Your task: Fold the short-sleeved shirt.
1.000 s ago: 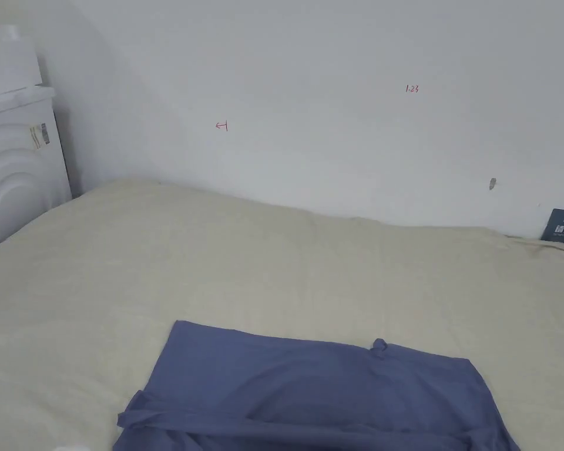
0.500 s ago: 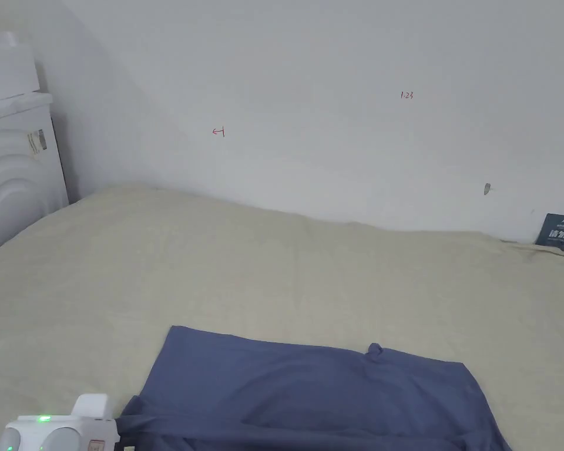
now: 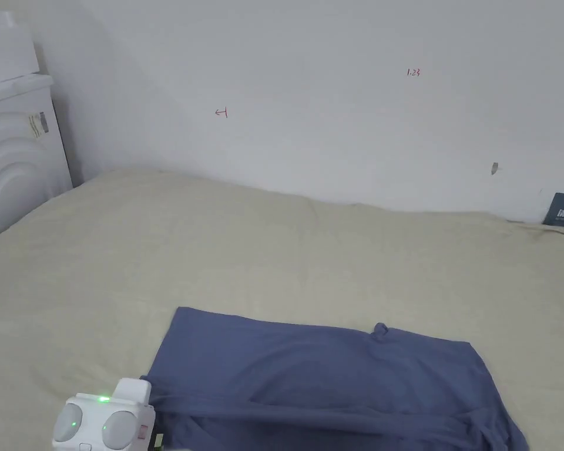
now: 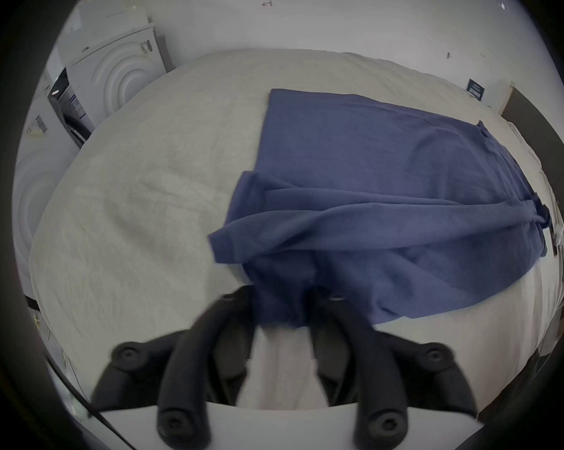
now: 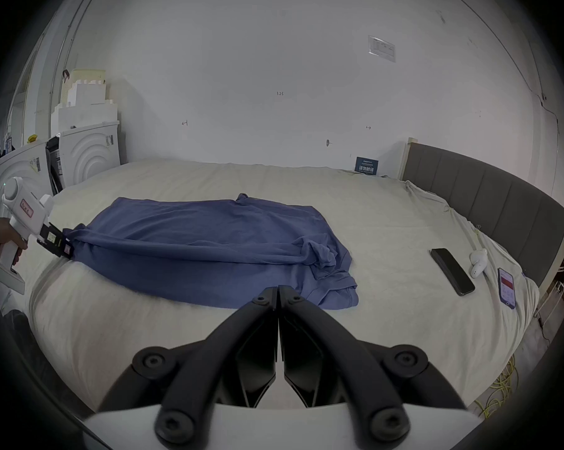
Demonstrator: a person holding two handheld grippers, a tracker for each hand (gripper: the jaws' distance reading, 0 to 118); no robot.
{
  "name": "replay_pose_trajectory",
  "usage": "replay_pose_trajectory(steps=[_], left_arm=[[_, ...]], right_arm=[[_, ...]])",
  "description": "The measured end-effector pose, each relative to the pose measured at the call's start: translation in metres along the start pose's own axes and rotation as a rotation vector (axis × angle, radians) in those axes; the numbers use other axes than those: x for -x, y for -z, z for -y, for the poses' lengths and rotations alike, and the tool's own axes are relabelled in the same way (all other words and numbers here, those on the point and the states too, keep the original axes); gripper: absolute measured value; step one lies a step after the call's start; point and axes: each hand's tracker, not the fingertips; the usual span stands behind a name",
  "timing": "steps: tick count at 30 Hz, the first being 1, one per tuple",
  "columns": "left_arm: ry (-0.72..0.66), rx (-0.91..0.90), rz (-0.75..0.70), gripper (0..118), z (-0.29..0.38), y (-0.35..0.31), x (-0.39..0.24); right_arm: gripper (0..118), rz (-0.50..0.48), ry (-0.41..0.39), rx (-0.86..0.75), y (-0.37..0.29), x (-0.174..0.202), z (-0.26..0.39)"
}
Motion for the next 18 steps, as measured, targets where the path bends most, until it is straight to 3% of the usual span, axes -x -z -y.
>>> replay_pose_trajectory(steps=[2,3,5,9,18], left_arm=[[0.03,0.004,0.008,2,-0.001,-0.002,-0.003],[0.03,0.002,0.056,0,0.0,-0.004,-0.004],[0.03,0.004,0.022,0,0.001,-0.005,-0.003],[-0.057,-0.033,0.101,0,0.005,-0.021,0.015],[-0.036,-0.14,0.134,0,0.012,-0.054,0.037]], right_arm=[[1,-0.003,-0.001,0.004,0.001,0.001,0.001],[1,-0.003,-0.003,0.007,0.002,0.002,0.001],[1,-0.007,-0.001,0.011,0.004,0.001,0.002],[1,-0.01,0.001,0.041,0.014,-0.003,0.005],[1,0.005,0.05,0.169,0.062,-0.044,0.003]])
